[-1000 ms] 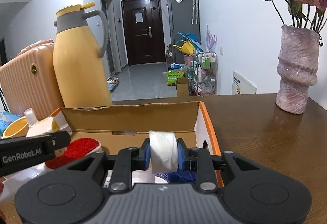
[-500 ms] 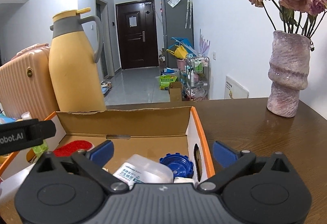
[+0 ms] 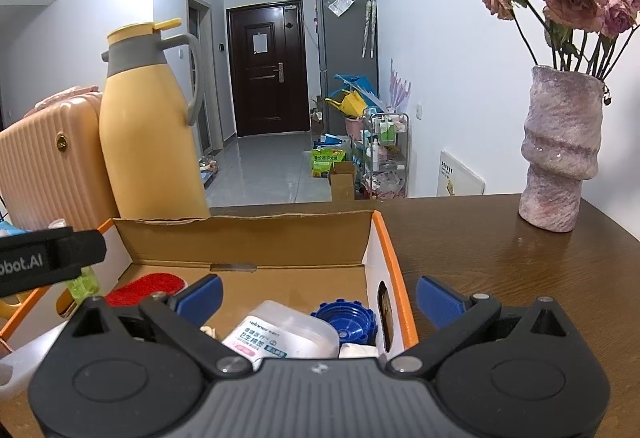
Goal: Organize rigid objects
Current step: 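Open both grippers to drop the beige plug and white roll into the box, then lift both grippers out of the box and move down to the table items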
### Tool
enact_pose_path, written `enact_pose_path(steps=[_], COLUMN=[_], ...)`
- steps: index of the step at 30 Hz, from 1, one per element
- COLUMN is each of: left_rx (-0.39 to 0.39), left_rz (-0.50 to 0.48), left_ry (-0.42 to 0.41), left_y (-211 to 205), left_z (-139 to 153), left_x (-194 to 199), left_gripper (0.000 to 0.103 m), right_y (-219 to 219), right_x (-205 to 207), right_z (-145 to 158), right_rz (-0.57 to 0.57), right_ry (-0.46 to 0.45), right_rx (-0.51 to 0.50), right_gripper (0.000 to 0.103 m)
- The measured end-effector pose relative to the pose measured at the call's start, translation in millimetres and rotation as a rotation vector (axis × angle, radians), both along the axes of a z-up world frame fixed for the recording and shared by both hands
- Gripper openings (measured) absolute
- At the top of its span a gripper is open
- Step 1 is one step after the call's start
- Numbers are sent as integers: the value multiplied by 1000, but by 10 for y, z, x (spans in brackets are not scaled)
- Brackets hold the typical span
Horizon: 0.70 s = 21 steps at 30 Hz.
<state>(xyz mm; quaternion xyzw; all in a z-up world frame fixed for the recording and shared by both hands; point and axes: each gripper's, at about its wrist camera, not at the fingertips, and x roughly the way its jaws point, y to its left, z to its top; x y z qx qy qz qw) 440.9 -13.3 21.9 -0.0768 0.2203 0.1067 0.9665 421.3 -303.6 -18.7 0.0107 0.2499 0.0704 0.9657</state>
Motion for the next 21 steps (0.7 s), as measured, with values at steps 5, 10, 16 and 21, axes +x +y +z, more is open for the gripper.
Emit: enact_pose_path(steps=[5, 10, 16, 21], left_rx=[27, 19, 19, 22], left_rz=[7, 1, -2, -4], left_ry=[-1, -22, -24, -29], left_y=[-5, 14, 31, 37], left_z=[32, 93, 141, 168], left_x=[-99, -260, -443, -640], left_gripper=[103, 103, 103, 103], right_y=[-32, -60, -137, -238], right_x=[-113, -260, -495, -717], right_z=[47, 82, 117, 172], right_rz=[-14, -7, -7, 2], right_ry=[-9, -2, -1, -6], right_rx=[5, 8, 10, 6], right_gripper=[103, 103, 103, 103])
